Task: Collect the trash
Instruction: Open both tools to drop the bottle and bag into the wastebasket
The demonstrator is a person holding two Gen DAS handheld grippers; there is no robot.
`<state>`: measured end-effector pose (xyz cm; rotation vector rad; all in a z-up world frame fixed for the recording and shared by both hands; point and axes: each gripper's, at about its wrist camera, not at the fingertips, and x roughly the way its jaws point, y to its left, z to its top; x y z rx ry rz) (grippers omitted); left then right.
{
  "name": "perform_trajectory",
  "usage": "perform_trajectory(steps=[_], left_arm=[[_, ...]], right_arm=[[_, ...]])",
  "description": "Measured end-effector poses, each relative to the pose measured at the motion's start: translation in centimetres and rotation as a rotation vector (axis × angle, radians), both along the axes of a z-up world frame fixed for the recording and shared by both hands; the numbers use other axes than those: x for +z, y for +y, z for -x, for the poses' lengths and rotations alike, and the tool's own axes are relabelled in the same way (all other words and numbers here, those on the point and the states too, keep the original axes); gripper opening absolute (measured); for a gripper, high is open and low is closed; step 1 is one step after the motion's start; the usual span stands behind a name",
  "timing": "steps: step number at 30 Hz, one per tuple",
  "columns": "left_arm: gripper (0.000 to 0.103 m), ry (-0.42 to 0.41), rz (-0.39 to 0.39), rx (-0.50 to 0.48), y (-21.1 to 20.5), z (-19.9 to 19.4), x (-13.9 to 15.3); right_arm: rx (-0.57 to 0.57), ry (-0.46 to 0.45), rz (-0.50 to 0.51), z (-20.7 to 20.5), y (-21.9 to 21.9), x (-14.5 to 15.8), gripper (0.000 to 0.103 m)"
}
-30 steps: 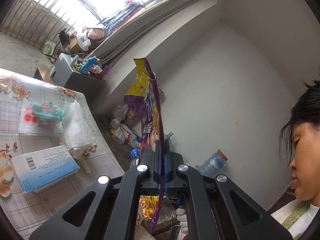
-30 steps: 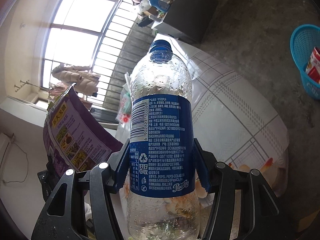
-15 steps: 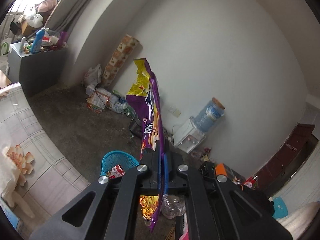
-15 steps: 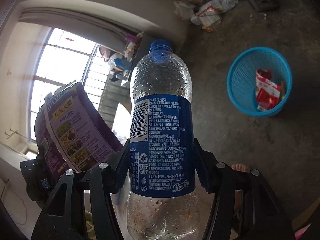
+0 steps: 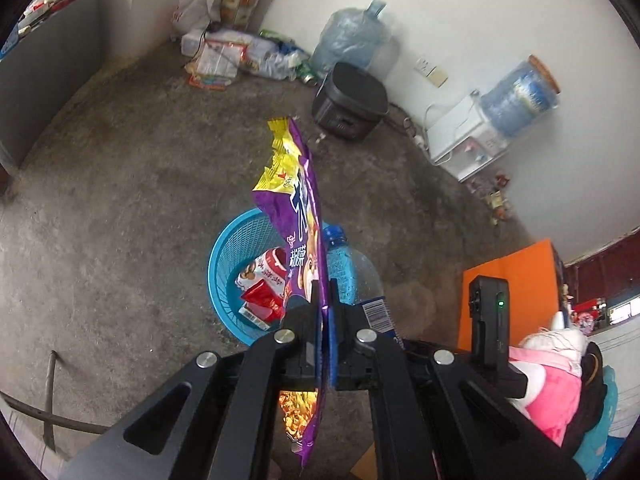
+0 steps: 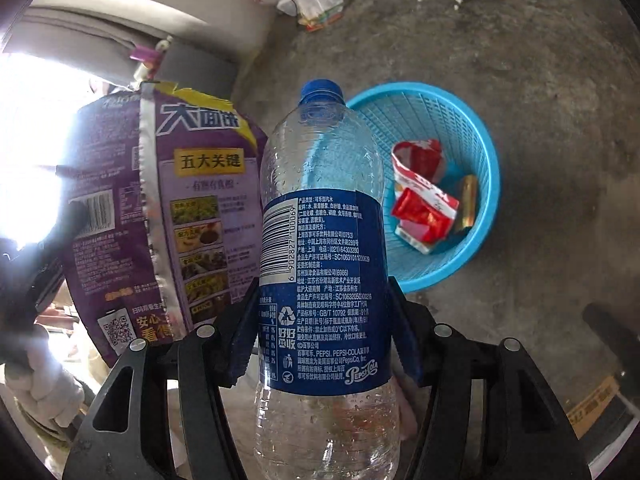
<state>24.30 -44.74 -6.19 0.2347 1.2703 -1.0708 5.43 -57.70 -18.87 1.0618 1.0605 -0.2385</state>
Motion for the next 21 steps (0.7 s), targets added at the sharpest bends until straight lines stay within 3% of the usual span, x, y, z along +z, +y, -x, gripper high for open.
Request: perform_trajectory(steps=[3,4,5,7,9,12,14,21], left_arm=[[0.003,0.029,-0.094,0.014,-3.0,-0.5,-4.3],[0.007,0.04,-0.107,0.006,-3.9,-0.7,-5.5],[0.021,0.038,-0.12,-0.006,-4.6,-0.7,-6.5],[0.038,-0.001,-0.157,0.002,-5.2,-1.2,-7.8],[0.039,-0.006,-0.162,0.019,-5.2,-1.4,-8.2],[0.04,0.01,-0.164,0.027,-4.7,-1.7,-7.9],[0.042,-0.021,-0.157,0.022,-4.5,-2.0,-7.1],[0.05,-0.106,-0.082,-0.003,-1.8,-1.7,-2.0]], right_arm=[[0.067,0.051,0.013,-2.6,-1.4,-2.5,0.057],[0.09,0.072,0.021,-3.7,-1.8,-3.4,0.058],[0.122,0.085,0.027,-4.5,-2.1,-4.4,0.06],[0.151,0.11,0.033,-5.9,-2.9,-6.3,0.068],[0.135,0.142,0.058,-6.2,-3.5,-7.4,0.068],[0.081,0.12,0.06,-5.7,-4.3,-7.5,0.068],[0.047,0.082,0.054,-4.7,-4.5,-6.9,0.068],[-0.072,0.002,0.08,-1.6,-4.6,-3.5,0.068]])
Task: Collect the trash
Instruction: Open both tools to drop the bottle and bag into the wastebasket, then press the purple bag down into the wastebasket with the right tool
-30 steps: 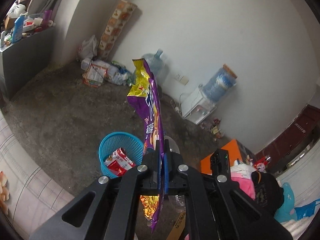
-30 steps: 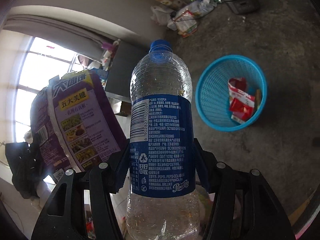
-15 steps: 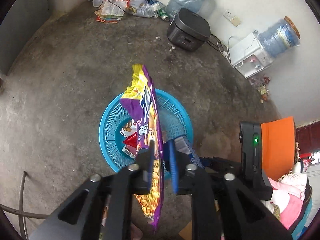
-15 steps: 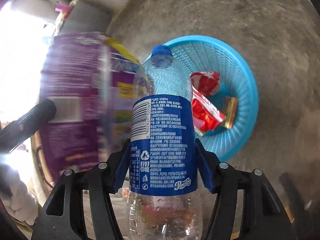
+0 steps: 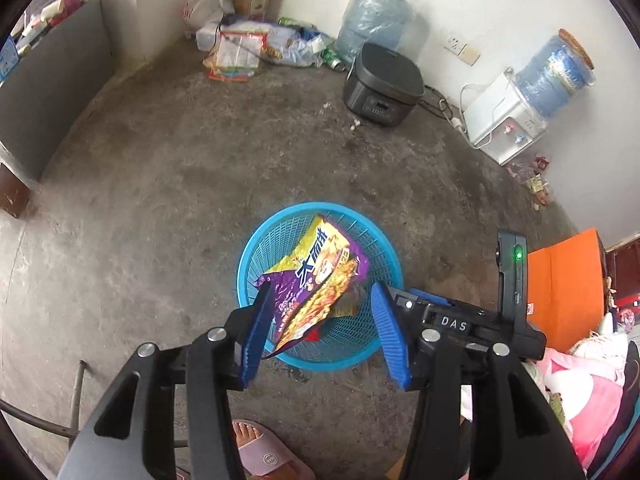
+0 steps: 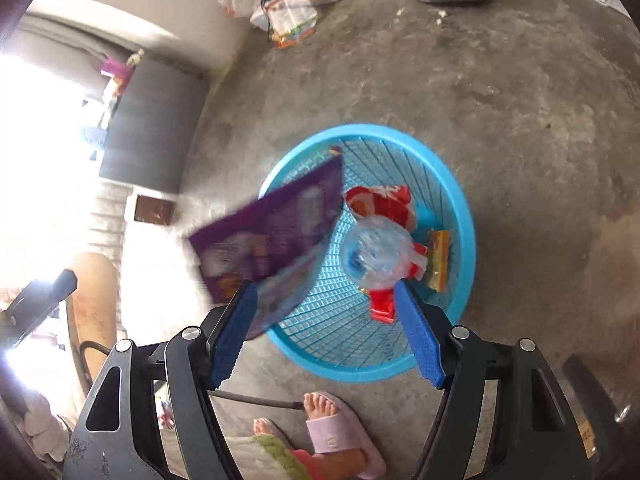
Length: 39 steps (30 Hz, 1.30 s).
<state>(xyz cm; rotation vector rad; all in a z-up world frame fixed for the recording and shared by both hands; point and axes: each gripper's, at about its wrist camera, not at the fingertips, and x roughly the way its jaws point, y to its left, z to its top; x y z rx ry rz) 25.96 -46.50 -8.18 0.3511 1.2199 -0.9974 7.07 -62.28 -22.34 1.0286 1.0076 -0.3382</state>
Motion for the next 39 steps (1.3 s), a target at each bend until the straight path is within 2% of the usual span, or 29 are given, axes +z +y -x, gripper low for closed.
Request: perform_trajectory(steps=[2,5,8,10,13,14,16,17,20,21,22,24,26,30,33,37,39], left_arm=[[0.051,-0.01,0.028,-0.002,1.4,0.1,1.9],[0.054,-0.056,0.075,0.004,4.4,0.5,5.5],[0.056,-0.11,0.127,0.007,8.8,1.1,9.3],[0.057,-0.139,0.161,0.009,11.8,1.6,11.5],[0.06,-0.199,0.197,0.034,17.0,2.5,14.1],[0.06,-0.213,0.203,0.047,18.6,2.7,14.6],[0.061,-0.247,0.208,0.075,21.8,3.2,15.2],[0.061,-0.259,0.203,0.092,23.4,3.3,15.4],[0.061,-0.273,0.192,0.149,27.2,3.3,15.6],[0.061,-0.273,0.191,0.167,28.4,3.2,15.7],[0.061,-0.278,0.189,0.191,29.5,3.0,15.8],[0.061,-0.283,0.19,0.224,31.6,2.9,15.9],[0.061,-0.286,0.187,0.262,33.2,2.9,15.8],[0.062,-0.274,0.189,0.32,36.0,2.6,15.2],[0.062,-0.241,0.176,0.356,37.1,2.3,14.3],[0.062,-0.205,0.18,0.375,37.4,2.2,13.8],[0.062,-0.21,0.184,0.373,37.5,2.4,14.0]], right_arm=[[-0.025,-0.037,0.01,0.0,0.0,1.4,0.067],[-0.039,-0.102,0.084,0.4,0.3,4.5,0.063],[0.016,-0.152,0.16,-0.7,1.7,7.6,0.057],[0.088,-0.144,0.203,-2.3,2.8,8.5,0.053],[0.22,-0.049,0.251,-5.8,4.2,6.9,0.041],[0.259,0.01,0.261,-6.9,4.6,5.3,0.033],[0.3,0.16,0.339,-8.8,4.7,2.4,0.023],[0.29,0.213,0.369,-9.4,4.3,1.3,0.023],[0.154,0.268,0.355,-8.9,1.7,-0.6,0.025],[0.119,0.263,0.343,-8.7,0.8,-0.9,0.032],[0.094,0.27,0.345,-8.4,0.0,-1.2,0.044],[0.085,0.304,0.357,-8.1,-0.6,-1.8,0.054],[0.118,0.358,0.346,-8.0,-0.9,-2.6,0.054],[0.215,0.4,0.363,-8.5,0.0,-3.2,0.054],[0.222,0.483,0.365,-8.5,-0.6,-4.7,0.055],[0.204,0.506,0.243,-7.8,-1.9,-7.0,0.057],[0.216,0.514,0.218,-7.7,-1.6,-7.4,0.057]])
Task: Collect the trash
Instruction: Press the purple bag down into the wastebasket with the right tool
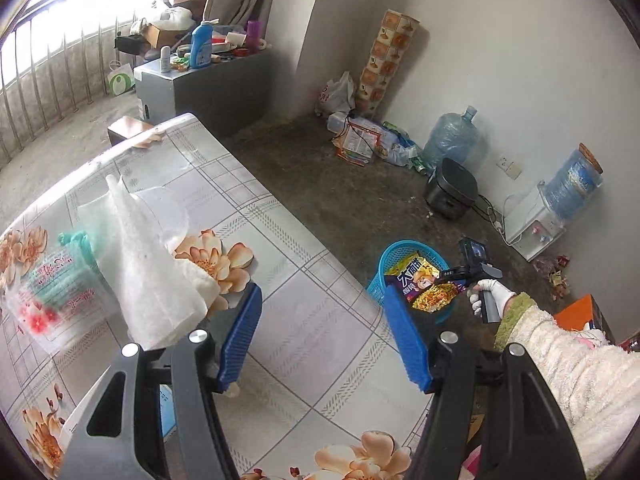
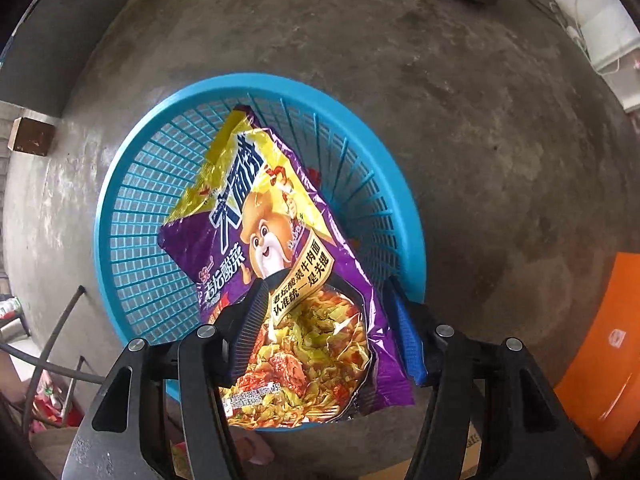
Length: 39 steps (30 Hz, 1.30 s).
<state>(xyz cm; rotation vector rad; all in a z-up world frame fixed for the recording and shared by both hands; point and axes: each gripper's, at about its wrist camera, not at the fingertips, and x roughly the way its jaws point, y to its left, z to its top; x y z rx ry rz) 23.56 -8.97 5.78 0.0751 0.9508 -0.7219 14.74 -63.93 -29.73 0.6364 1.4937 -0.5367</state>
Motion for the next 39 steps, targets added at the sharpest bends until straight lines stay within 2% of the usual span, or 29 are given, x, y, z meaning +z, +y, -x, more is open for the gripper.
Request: perform_trajectory(steps=[2,5,7,9,13,16,22,26,34,39], left_arm=[[0.062,-0.004,-0.001,0.001,0.0,0.2,0.1],[0.062,0.011,0.0,0.007,-0.1,0.1,0.0],[0.062,0.021,0.007,0.009,-0.1,0.0,0.0],[0.062,0.023,0.011,0.013,-0.1,-0.1,0.0],[0.062,0.026,0.013,0.013,-0.1,0.0,-0.1],[0.062,0.029,0.012,0.012,0.0,0.1,-0.3],[0.062,0.036,-0.001,0.021,0.1,0.1,-0.5],[0.062,0.033,-0.014,0.026,0.1,-0.1,-0.6],[0.062,0.044,-0.037,0.036,0.3,-0.3,-1.1],[0.062,0.047,-0.035,0.052,0.9,-0.4,-1.2]], right_arm=[[0.021,0.015,0.008,0.0,0.3,-0.4,0.048],[0.028,0.002,0.019,0.1,0.6,0.0,0.022],[0.043,-0.047,0.043,0.0,1.2,1.3,0.011],[0.109,-0.101,0.088,-0.5,2.6,2.9,0.006],[0.327,-0.158,0.158,-2.0,6.6,4.5,0.003],[0.407,-0.144,0.117,-2.9,8.5,3.2,0.003],[0.378,-0.095,-0.017,-4.3,8.6,-1.4,0.002],[0.355,-0.023,-0.075,-5.0,8.8,-4.7,0.002],[0.312,0.187,-0.076,-5.7,8.6,-11.5,0.003],[0.276,0.257,-0.091,-5.5,8.1,-13.4,0.008]])
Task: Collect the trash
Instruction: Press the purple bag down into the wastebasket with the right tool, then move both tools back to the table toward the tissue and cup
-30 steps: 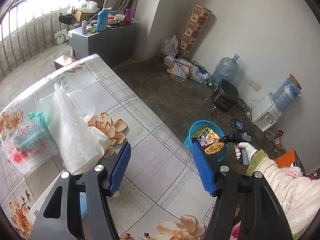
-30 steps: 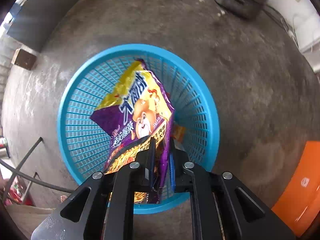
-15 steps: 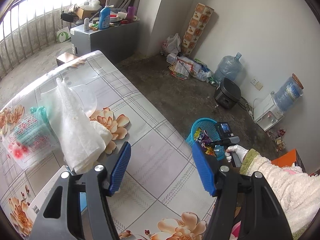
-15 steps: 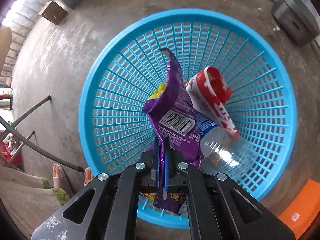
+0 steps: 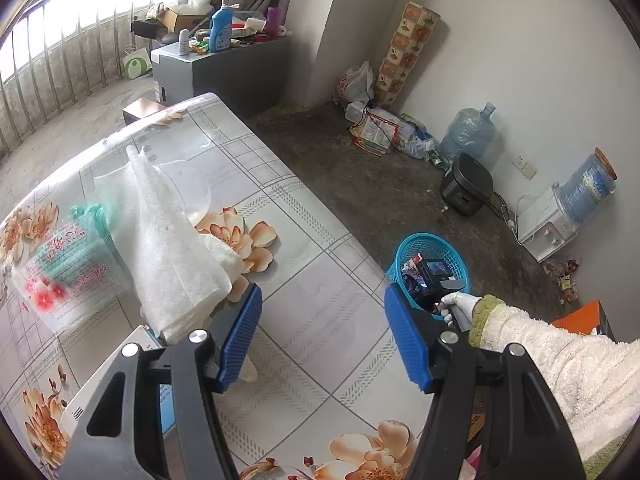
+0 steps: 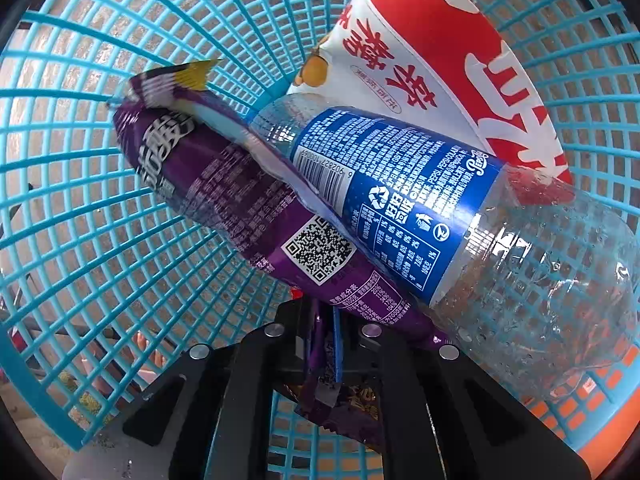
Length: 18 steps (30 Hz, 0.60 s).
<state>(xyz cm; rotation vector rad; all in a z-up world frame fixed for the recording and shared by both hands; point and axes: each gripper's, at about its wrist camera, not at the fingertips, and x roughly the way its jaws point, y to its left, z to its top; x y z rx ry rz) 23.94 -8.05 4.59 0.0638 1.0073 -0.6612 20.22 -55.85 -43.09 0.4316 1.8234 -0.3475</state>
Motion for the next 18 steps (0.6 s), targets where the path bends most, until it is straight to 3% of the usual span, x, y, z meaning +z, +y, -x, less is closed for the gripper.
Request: perform_trajectory(steps=[3,5,8,14,18], left_arm=[[0.062,-0.002,0.012,0.003,0.4,0.1,0.1],[0.062,-0.008,0.022,0.004,0.8,0.3,0.4],[0.062,-0.018,0.045,0.012,1.7,0.6,0.8],[0.062,-0.034,0.105,0.039,4.0,1.7,1.5],[0.063,-0.05,0.142,0.064,5.9,2.7,2.0]], right_arm=[[-0.008,-0.095,-0.017,-1.0,-0.4,2.1,0.016],[-0.022,-0.18,-0.023,-0.6,-0.5,4.7,0.033],[-0.052,-0.327,-0.026,1.1,-0.7,9.6,0.046],[-0.096,-0.522,0.014,5.6,-0.5,18.3,0.062],[-0.085,-0.585,0.091,6.8,-0.9,22.3,0.063]])
